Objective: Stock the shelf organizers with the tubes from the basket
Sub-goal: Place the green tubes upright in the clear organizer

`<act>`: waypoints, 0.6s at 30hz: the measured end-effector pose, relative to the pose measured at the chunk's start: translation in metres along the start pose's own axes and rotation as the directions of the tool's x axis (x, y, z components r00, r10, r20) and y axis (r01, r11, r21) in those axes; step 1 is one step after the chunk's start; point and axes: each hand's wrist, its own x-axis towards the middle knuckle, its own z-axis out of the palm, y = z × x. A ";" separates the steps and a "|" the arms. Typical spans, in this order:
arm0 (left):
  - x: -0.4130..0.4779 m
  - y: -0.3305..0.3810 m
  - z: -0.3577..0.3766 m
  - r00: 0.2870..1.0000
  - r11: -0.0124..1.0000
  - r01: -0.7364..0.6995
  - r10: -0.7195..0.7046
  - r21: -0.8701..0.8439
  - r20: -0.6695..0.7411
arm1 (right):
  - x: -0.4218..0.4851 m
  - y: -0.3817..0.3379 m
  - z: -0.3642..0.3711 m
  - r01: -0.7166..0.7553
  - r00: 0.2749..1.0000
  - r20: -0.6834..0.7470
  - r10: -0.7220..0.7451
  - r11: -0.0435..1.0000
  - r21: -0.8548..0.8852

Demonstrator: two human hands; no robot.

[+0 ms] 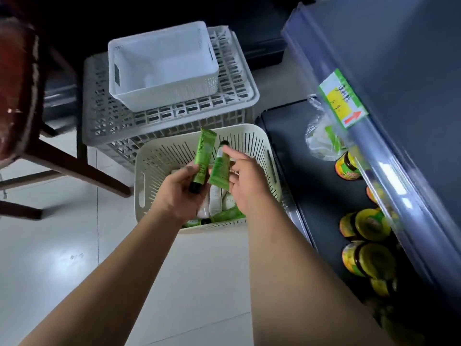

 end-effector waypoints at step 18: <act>-0.098 0.031 0.115 0.916 0.837 -0.362 0.238 0.410 0.323 | -0.124 -0.094 -0.009 0.444 0.823 -0.147 -0.548 0.783 -0.435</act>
